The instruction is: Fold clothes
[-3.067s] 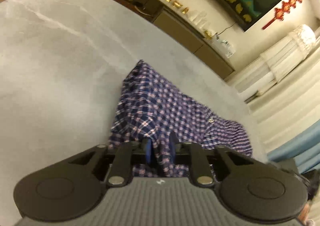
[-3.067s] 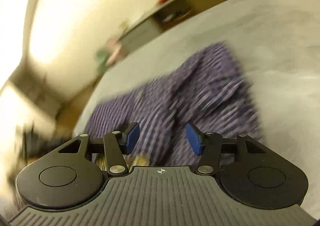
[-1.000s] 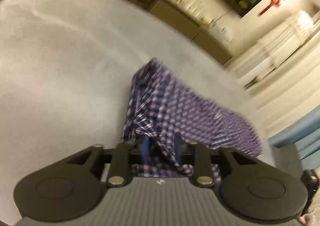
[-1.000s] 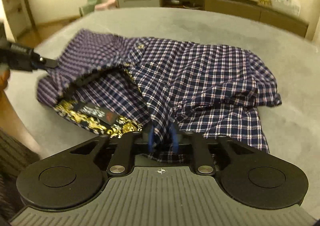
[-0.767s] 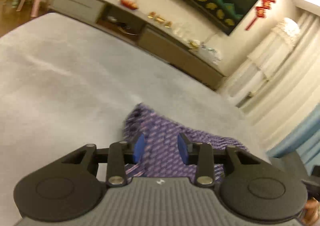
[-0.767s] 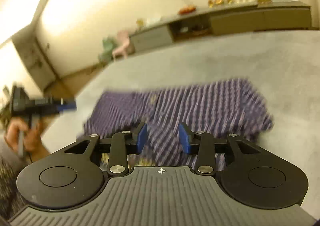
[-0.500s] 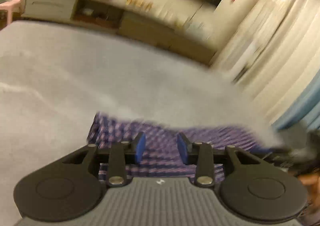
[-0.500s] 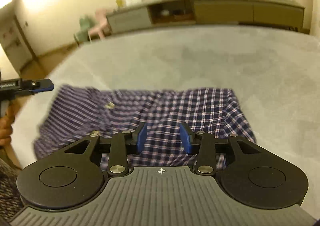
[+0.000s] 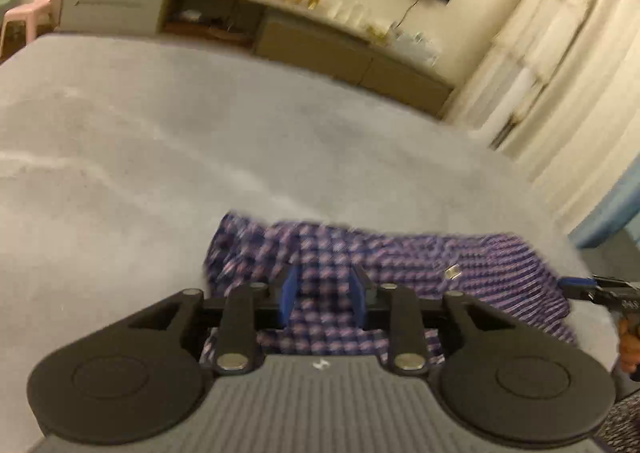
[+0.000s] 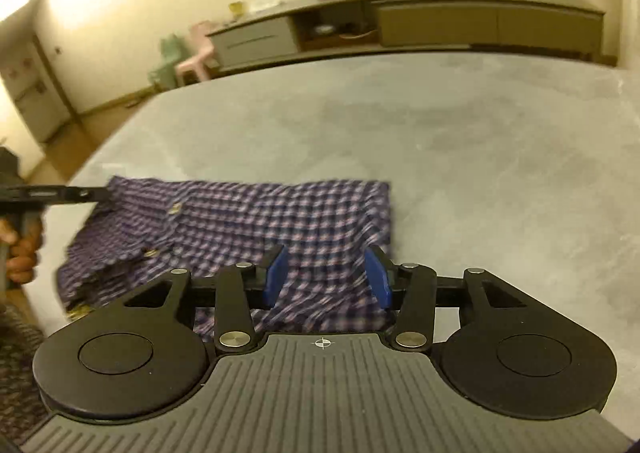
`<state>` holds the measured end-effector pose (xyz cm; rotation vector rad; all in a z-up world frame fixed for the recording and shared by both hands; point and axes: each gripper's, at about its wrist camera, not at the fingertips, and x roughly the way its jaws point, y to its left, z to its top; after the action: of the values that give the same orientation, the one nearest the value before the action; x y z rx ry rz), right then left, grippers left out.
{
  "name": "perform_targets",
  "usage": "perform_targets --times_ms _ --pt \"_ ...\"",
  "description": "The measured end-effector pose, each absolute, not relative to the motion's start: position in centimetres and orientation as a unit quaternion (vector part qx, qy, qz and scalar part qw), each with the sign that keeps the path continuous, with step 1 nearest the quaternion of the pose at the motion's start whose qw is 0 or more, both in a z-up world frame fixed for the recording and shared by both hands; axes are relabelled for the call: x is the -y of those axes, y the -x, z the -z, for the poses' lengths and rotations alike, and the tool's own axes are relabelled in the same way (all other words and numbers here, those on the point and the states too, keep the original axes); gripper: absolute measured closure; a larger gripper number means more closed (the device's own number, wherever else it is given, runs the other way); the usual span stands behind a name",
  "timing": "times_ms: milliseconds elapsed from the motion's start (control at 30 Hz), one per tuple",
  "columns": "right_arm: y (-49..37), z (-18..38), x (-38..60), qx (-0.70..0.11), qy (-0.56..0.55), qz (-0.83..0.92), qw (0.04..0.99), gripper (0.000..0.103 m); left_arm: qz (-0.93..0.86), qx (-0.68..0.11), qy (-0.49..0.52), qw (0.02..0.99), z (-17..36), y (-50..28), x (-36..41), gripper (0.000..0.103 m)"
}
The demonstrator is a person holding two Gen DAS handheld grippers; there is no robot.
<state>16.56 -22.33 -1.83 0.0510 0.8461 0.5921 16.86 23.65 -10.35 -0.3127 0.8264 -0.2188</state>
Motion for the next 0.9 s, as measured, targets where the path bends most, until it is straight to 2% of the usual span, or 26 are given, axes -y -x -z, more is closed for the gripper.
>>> perform_targets --times_ms 67,133,200,267,333,400,500,633,667,700,800,900 --pt "-16.2 2.5 21.5 -0.414 0.008 -0.279 0.867 0.059 0.101 -0.411 0.151 0.893 11.0 -16.9 -23.6 0.074" --pt "-15.9 2.9 20.7 -0.413 0.033 -0.27 0.869 0.053 0.1 -0.415 0.145 0.893 11.2 -16.7 -23.4 0.073" --pt "-15.8 2.4 20.7 -0.4 0.025 -0.26 0.879 0.033 0.101 -0.413 0.138 0.895 11.0 -16.4 -23.2 0.071" --pt "-15.9 2.2 20.8 -0.39 0.026 -0.238 0.889 0.026 0.099 -0.413 0.134 0.895 11.0 -16.2 -22.9 0.071" --pt "-16.0 2.6 20.7 -0.403 0.028 -0.231 0.885 0.034 0.099 -0.408 0.126 0.899 10.6 -15.6 -22.8 0.071" --pt "-16.1 3.5 20.5 -0.426 0.028 -0.237 0.873 0.066 0.106 -0.393 0.122 0.905 9.5 -15.5 -22.3 0.071" --pt "-15.8 3.7 20.5 -0.423 0.013 -0.235 0.875 0.088 0.129 -0.353 0.099 0.921 6.9 -14.5 -20.4 0.068" --pt "-15.7 2.7 21.9 -0.414 -0.048 -0.232 0.879 0.091 0.177 -0.296 0.019 0.938 4.1 -12.1 -15.0 0.044" --pt "-15.7 2.5 22.2 -0.411 -0.063 -0.231 0.88 0.087 0.196 -0.287 -0.001 0.938 3.9 -11.5 -13.4 0.042" --pt "-15.6 2.2 22.5 -0.408 -0.079 -0.23 0.88 0.075 0.215 -0.285 -0.019 0.934 4.0 -11.0 -11.6 0.042" --pt "-15.9 1.7 25.8 -0.393 -0.193 -0.224 0.87 0.059 0.277 -0.3 -0.083 0.909 5.1 -10.5 -5.6 0.042" --pt "-15.9 1.0 28.4 -0.365 -0.246 -0.197 0.876 0.055 0.3 -0.302 -0.138 0.894 6.2 -10.9 0.1 0.042"
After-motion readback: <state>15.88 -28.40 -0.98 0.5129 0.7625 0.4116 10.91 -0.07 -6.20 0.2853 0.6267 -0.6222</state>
